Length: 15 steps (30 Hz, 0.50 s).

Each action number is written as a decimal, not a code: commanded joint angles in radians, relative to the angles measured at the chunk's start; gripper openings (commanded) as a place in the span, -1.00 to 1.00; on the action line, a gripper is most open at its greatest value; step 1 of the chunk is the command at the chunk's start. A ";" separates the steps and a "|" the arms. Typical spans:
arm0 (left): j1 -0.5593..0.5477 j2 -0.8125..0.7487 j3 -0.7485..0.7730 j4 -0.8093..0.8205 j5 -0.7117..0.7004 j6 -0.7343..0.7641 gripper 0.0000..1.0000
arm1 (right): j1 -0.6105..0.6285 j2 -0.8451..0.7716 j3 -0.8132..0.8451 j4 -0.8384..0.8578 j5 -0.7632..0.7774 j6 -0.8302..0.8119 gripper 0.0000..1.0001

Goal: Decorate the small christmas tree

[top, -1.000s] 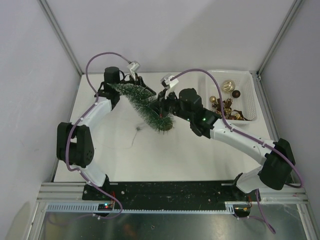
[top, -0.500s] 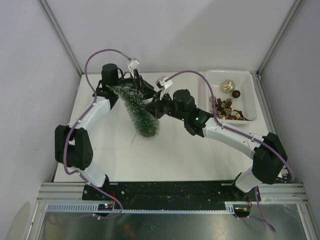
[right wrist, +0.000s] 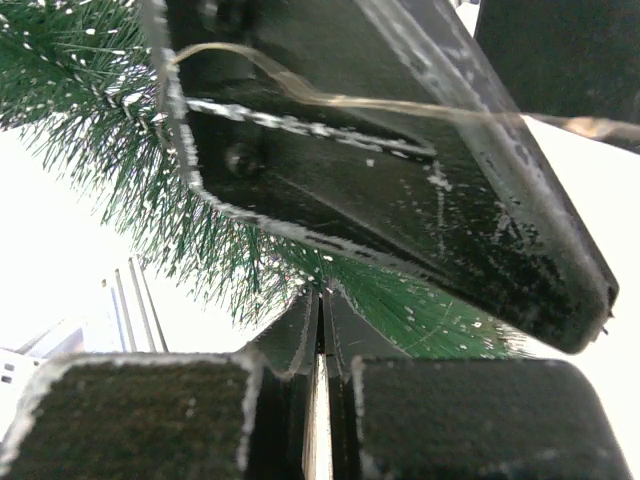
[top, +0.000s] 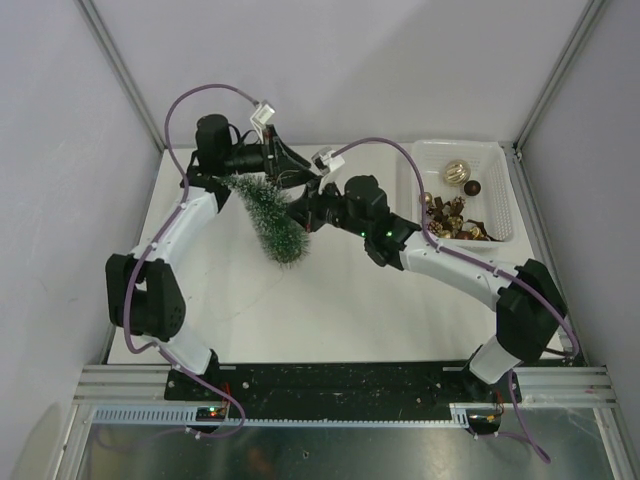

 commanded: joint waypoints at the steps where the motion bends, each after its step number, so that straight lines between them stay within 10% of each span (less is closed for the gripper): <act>1: -0.001 -0.082 0.081 0.041 0.025 -0.060 0.75 | -0.008 0.028 0.081 0.100 -0.026 0.063 -1.00; 15: 0.048 -0.135 0.044 0.027 0.011 -0.046 0.70 | 0.016 0.179 0.122 0.320 -0.071 0.254 -1.00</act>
